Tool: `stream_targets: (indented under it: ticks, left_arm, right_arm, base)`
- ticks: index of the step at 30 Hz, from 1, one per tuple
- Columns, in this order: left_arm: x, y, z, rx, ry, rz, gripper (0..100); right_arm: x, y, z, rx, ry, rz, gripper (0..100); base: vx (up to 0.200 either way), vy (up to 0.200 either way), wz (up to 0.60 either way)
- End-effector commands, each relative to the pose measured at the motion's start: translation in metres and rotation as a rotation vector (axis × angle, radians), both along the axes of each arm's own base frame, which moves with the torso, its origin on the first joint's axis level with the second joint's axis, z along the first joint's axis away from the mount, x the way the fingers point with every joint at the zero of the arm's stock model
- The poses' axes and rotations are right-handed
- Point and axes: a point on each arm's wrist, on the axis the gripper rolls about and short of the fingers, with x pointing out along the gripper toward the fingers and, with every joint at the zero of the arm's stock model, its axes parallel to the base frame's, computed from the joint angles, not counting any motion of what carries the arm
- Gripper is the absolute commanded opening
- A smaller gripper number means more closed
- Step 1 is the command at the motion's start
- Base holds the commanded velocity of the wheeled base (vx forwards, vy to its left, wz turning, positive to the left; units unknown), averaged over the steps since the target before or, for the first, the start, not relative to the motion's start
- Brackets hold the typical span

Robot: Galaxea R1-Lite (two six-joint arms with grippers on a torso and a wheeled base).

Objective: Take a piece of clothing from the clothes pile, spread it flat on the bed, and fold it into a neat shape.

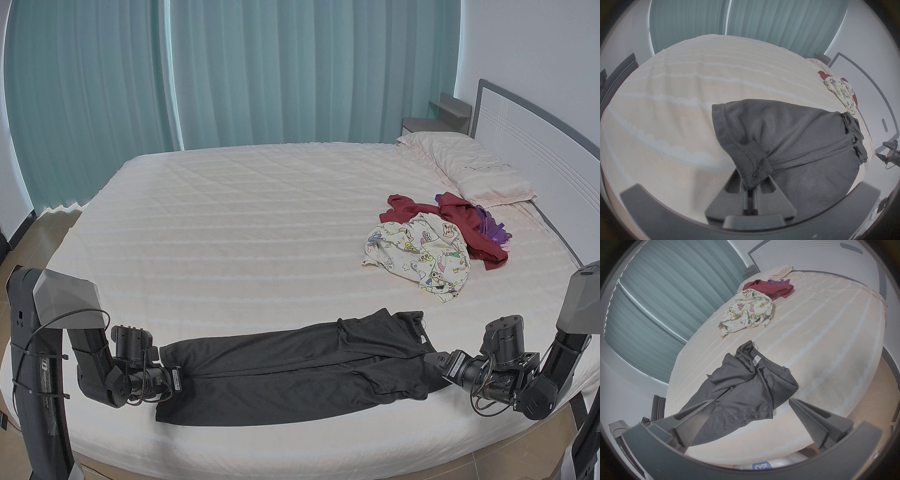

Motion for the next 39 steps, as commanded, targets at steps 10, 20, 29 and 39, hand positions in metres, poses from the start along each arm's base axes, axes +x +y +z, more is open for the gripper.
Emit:
stream_targets:
  ticks: [10, 20, 29, 39]
  left_arm:
    - [-0.003, 0.018, 0.033, 0.017, -0.039, 0.036, 0]
    - [-0.009, 0.065, 0.058, 0.075, -0.041, 0.106, 0]
    - [-0.014, 0.114, 0.084, 0.085, -0.040, 0.177, 0]
    - [-0.029, 0.144, 0.118, 0.052, -0.001, 0.196, 0]
  right_arm:
    - [-0.001, -0.001, -0.001, -0.001, 0.007, 0.000, 100]
    - [0.000, -0.001, -0.002, 0.001, 0.009, -0.003, 100]
    - [-0.001, -0.001, -0.002, 0.000, 0.010, -0.003, 100]
    - [0.000, -0.001, -0.001, 0.002, 0.006, -0.003, 100]
  base:
    - [0.000, 0.000, 0.00]
    - [0.000, 0.000, 0.00]
    - [0.000, 0.000, 0.00]
    - [0.000, 0.000, 0.00]
